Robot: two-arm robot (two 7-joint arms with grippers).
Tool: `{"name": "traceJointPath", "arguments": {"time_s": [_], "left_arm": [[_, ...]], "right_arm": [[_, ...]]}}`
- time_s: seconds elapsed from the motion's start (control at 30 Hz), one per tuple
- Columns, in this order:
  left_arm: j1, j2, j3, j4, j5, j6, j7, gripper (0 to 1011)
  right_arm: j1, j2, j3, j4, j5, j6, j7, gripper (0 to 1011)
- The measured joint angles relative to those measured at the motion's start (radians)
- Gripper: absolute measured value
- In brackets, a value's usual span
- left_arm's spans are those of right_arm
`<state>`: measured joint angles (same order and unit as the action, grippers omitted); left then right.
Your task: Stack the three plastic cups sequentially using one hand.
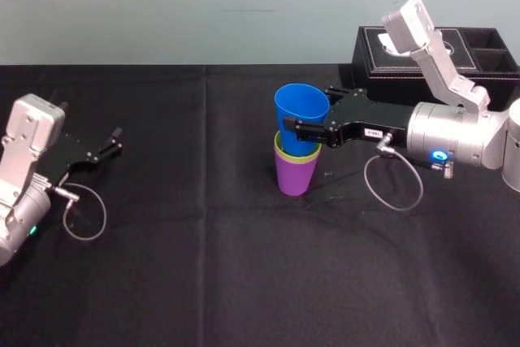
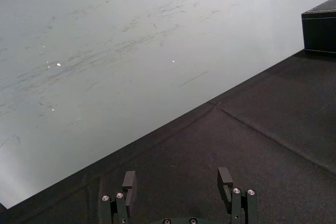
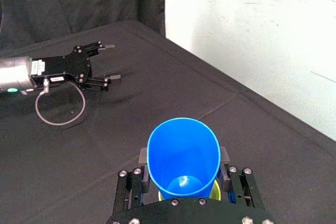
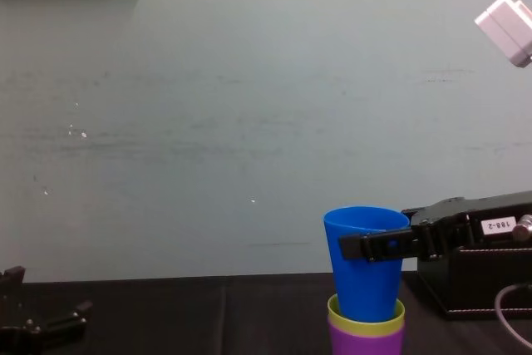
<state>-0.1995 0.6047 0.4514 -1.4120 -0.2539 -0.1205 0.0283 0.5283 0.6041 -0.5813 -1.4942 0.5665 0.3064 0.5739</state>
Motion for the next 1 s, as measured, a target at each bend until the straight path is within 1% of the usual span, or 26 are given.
{"name": "traceJointPath", "arguments": {"time_s": [0.17,0.27,0.3,0.33,0.4,0.5,0.57,1.0], "left_arm": [[0.0,0.0,0.0,0.0,0.0,0.0,0.0,1011],[0.0,0.0,0.0,0.0,0.0,0.0,0.0,1012],[0.0,0.0,0.0,0.0,0.0,0.0,0.0,1011],[0.0,0.0,0.0,0.0,0.0,0.0,0.0,1011],[0.0,0.0,0.0,0.0,0.0,0.0,0.0,1012],[0.0,0.0,0.0,0.0,0.0,0.0,0.0,1011],[0.0,0.0,0.0,0.0,0.0,0.0,0.0,1011],[0.0,0.0,0.0,0.0,0.0,0.0,0.0,1011]], "right_arm": [[0.0,0.0,0.0,0.0,0.0,0.0,0.0,728],[0.0,0.0,0.001,0.0,0.0,0.0,0.0,763],[0.0,0.0,0.001,-0.001,0.0,0.0,0.0,808],[0.0,0.0,0.001,-0.001,0.001,0.0,0.0,808],[0.0,0.0,0.001,-0.001,0.001,0.0,0.0,899],[0.0,0.0,0.001,-0.001,0.001,0.0,0.0,947],[0.0,0.0,0.001,-0.001,0.001,0.0,0.0,1000],[0.0,0.0,0.001,-0.001,0.001,0.0,0.0,1004]]}}
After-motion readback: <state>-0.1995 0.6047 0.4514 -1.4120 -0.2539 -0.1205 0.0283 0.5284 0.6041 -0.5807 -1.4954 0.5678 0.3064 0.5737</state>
